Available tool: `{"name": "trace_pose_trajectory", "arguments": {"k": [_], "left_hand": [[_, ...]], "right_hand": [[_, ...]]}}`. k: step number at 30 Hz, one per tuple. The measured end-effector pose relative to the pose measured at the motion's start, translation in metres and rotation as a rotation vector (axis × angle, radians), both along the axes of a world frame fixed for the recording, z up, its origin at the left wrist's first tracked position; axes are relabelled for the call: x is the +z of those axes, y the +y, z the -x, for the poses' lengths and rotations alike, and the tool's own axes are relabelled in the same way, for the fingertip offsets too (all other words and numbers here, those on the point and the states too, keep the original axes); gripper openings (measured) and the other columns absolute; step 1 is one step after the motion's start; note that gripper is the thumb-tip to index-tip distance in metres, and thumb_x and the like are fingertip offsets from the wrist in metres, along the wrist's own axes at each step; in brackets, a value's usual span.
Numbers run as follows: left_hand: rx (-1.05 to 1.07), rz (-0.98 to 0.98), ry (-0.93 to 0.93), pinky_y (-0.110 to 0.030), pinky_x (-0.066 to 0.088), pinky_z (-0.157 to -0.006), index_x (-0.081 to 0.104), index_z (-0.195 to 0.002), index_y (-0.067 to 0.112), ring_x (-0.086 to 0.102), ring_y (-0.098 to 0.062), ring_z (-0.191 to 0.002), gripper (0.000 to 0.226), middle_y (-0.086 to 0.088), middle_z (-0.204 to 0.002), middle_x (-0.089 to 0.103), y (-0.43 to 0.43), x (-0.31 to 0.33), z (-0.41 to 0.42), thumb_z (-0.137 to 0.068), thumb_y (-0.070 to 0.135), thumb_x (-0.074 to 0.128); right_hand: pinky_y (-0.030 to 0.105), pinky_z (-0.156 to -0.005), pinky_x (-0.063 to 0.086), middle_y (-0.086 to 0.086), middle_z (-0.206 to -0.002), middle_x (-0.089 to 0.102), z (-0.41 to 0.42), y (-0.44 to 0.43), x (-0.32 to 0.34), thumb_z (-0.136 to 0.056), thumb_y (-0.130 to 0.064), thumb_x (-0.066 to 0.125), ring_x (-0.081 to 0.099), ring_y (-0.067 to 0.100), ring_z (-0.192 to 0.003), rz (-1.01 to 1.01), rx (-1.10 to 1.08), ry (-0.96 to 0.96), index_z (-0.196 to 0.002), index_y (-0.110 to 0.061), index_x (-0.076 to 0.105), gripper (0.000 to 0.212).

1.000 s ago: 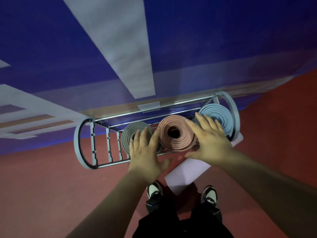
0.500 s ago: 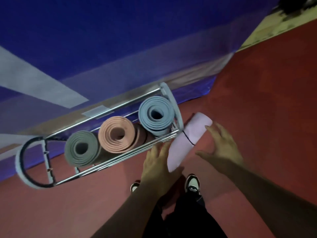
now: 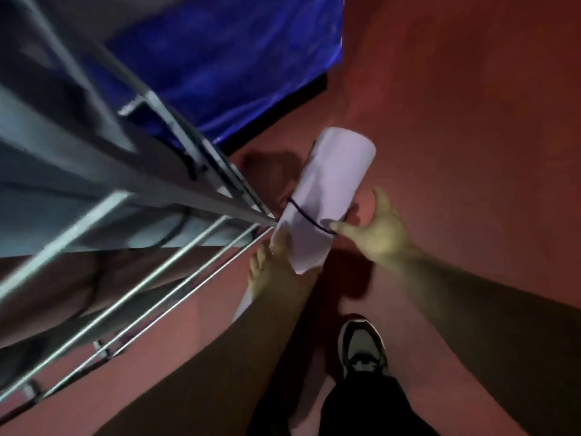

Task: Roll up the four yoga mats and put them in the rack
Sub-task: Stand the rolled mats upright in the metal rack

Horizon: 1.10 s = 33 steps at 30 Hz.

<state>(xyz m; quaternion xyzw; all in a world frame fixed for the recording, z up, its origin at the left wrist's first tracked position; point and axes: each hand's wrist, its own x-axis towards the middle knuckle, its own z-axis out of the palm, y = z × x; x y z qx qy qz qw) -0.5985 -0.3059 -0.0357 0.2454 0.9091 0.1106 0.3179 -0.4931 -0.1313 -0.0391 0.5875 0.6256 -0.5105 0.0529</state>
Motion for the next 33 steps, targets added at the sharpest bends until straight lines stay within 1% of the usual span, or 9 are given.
{"name": "trace_pose_trajectory", "arguments": {"k": [4, 9, 12, 15, 18, 19, 22, 26, 33], "left_hand": [[-0.077, 0.070, 0.002, -0.055, 0.039, -0.109, 0.000, -0.157, 0.045, 0.039, -0.036, -0.138, 0.127, -0.005, -0.158, 0.031, -0.009, -0.077, 0.011, -0.056, 0.080, 0.069], [-0.117, -0.003, -0.060, -0.050, 0.044, -0.106, -0.004, -0.156, 0.045, 0.041, -0.032, -0.137, 0.127, -0.002, -0.156, 0.034, -0.013, -0.081, 0.017, -0.058, 0.071, 0.072], [-0.110, 0.000, -0.184, -0.047, 0.046, -0.103, -0.007, -0.154, 0.050, 0.047, -0.031, -0.131, 0.125, -0.002, -0.151, 0.036, -0.006, -0.041, 0.000, -0.066, 0.063, 0.079], [0.016, -0.142, -0.325, -0.044, 0.050, -0.097, -0.009, -0.152, 0.054, 0.059, -0.026, -0.120, 0.113, 0.003, -0.139, 0.055, 0.009, 0.027, -0.022, -0.070, 0.066, 0.068], [0.165, -0.250, -0.501, -0.046, 0.053, -0.085, -0.014, -0.148, 0.062, 0.069, -0.024, -0.092, 0.104, 0.005, -0.094, 0.072, 0.032, 0.122, -0.031, -0.073, 0.075, 0.058], [0.170, -0.287, -0.510, -0.049, 0.052, -0.087, -0.012, -0.145, 0.068, 0.069, -0.023, -0.091, 0.100, 0.003, -0.092, 0.073, 0.046, 0.159, -0.029, -0.074, 0.079, 0.058], [0.077, -0.399, -0.481, -0.044, 0.044, -0.110, 0.013, -0.151, 0.060, 0.059, -0.015, -0.125, 0.082, 0.006, -0.140, 0.061, 0.080, 0.268, -0.023, -0.084, 0.075, 0.057], [0.155, -0.463, -0.352, -0.044, 0.049, -0.099, 0.058, -0.122, 0.032, 0.060, -0.012, -0.102, 0.073, -0.002, -0.112, 0.059, 0.111, 0.399, -0.010, -0.066, 0.079, 0.056], [0.280, -0.669, -0.252, -0.046, 0.055, -0.094, 0.052, -0.112, 0.030, 0.067, -0.010, -0.105, 0.076, 0.009, -0.111, 0.069, 0.062, 0.581, 0.040, -0.061, 0.080, 0.076]], "right_hand": [[0.037, -0.098, 0.050, 0.000, -0.135, 0.050, 0.035, -0.009, -0.078, -0.062, -0.029, 0.097, 0.054, 0.021, -0.126, 0.195, -0.338, 0.189, -0.161, -0.018, 0.003, 0.138], [0.045, -0.073, 0.059, -0.006, -0.115, 0.066, 0.041, -0.021, -0.093, -0.063, -0.036, 0.096, 0.069, 0.019, -0.095, 0.447, -0.487, 0.306, -0.121, -0.034, 0.039, 0.081], [0.041, -0.061, 0.059, -0.011, -0.106, 0.073, 0.013, -0.014, -0.055, -0.069, -0.022, 0.093, 0.074, 0.017, -0.088, 0.418, -0.488, 0.367, -0.123, -0.036, 0.051, 0.069], [0.034, -0.061, 0.060, -0.006, -0.109, 0.076, -0.024, 0.004, 0.016, -0.067, -0.008, 0.092, 0.075, 0.017, -0.092, 0.325, -0.448, 0.437, -0.130, -0.029, 0.055, 0.077], [0.033, -0.071, 0.061, 0.000, -0.119, 0.074, -0.059, 0.025, 0.110, -0.059, -0.003, 0.094, 0.073, 0.020, -0.105, 0.252, -0.365, 0.475, -0.135, -0.020, 0.055, 0.088], [0.032, -0.072, 0.061, 0.001, -0.121, 0.073, -0.067, 0.033, 0.146, -0.057, -0.002, 0.095, 0.072, 0.022, -0.108, 0.237, -0.358, 0.496, -0.137, -0.018, 0.054, 0.091], [0.036, -0.079, 0.061, -0.001, -0.127, 0.070, -0.073, 0.045, 0.254, -0.055, -0.012, 0.096, 0.069, 0.021, -0.113, 0.216, -0.306, 0.527, -0.142, -0.019, 0.047, 0.100], [0.034, -0.092, 0.059, -0.009, -0.129, 0.068, -0.058, 0.050, 0.382, -0.055, -0.016, 0.095, 0.066, 0.011, -0.117, 0.121, -0.218, 0.571, -0.146, -0.025, 0.042, 0.106], [0.023, -0.078, 0.057, -0.013, -0.123, 0.070, -0.013, 0.034, 0.565, -0.076, -0.029, 0.088, 0.067, 0.000, -0.108, 0.141, 0.071, 0.767, -0.154, -0.036, 0.033, 0.096]]}}
